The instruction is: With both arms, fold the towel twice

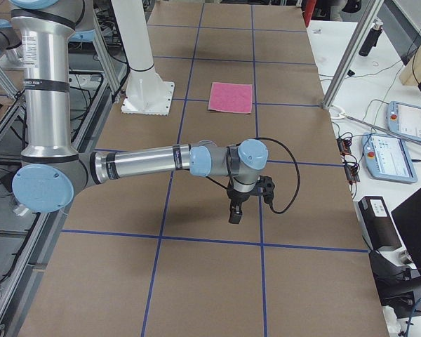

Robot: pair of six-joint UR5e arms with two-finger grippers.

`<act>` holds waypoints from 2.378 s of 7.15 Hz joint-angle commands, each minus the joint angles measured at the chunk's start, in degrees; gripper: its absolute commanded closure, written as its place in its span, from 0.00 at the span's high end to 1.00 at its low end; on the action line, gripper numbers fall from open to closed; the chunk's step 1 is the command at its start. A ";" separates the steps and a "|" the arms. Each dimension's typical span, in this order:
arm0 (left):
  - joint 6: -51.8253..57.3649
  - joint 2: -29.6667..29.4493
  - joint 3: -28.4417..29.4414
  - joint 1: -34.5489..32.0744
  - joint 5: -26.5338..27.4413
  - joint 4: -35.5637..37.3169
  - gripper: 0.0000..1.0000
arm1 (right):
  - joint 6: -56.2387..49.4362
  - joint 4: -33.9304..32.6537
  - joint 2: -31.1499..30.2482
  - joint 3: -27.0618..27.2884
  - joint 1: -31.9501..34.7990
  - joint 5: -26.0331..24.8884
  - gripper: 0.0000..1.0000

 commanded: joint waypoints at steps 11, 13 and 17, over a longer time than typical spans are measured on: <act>-0.62 0.61 -0.14 0.26 -0.13 -1.57 1.00 | 0.89 0.02 -0.34 2.68 -0.18 3.53 1.00; -0.62 0.61 -0.22 0.26 -0.13 -1.57 1.00 | 1.67 0.11 -0.08 2.59 -0.19 6.94 1.00; -0.45 0.61 -0.66 0.26 -0.39 -3.24 1.00 | 7.72 0.80 1.86 4.33 -3.42 7.22 1.00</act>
